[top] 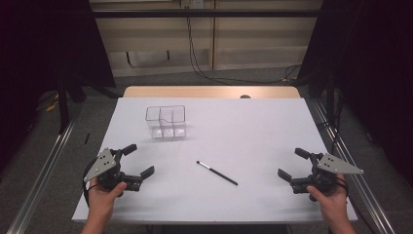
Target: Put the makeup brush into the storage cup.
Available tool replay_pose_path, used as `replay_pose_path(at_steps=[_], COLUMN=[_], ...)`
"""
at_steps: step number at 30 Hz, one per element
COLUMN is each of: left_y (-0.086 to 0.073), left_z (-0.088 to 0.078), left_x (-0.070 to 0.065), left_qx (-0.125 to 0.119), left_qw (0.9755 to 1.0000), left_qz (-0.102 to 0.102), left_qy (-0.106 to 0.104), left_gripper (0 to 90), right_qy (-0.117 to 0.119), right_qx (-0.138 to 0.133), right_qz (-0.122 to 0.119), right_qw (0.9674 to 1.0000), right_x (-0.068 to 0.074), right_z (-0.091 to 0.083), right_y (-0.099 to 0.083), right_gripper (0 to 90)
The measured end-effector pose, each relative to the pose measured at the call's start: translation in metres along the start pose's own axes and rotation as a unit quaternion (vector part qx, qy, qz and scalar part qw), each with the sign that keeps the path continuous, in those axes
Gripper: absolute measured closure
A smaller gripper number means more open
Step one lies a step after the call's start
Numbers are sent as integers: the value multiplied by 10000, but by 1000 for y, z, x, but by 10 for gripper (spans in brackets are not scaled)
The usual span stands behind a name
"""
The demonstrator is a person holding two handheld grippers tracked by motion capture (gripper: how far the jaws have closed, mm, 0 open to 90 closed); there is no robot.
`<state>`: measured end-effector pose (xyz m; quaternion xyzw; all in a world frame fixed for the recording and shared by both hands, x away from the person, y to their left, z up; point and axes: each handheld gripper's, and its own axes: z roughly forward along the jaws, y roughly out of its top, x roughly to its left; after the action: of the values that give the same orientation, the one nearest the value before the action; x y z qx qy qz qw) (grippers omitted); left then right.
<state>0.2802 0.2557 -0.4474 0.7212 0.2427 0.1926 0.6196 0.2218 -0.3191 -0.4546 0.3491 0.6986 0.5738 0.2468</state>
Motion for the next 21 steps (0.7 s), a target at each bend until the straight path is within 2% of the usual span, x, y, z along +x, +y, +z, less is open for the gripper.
replay_pose_path(at_steps=[21], left_y=[1], left_z=[1], left_x=[-1], left_qx=[-16], left_qw=[10000], left_qz=[20], left_qy=[-36], left_gripper=[1], right_qy=[159], right_qx=[106], right_qz=[-107], right_qw=[9998], right_x=[9], right_z=[16], right_y=[4], right_gripper=[0])
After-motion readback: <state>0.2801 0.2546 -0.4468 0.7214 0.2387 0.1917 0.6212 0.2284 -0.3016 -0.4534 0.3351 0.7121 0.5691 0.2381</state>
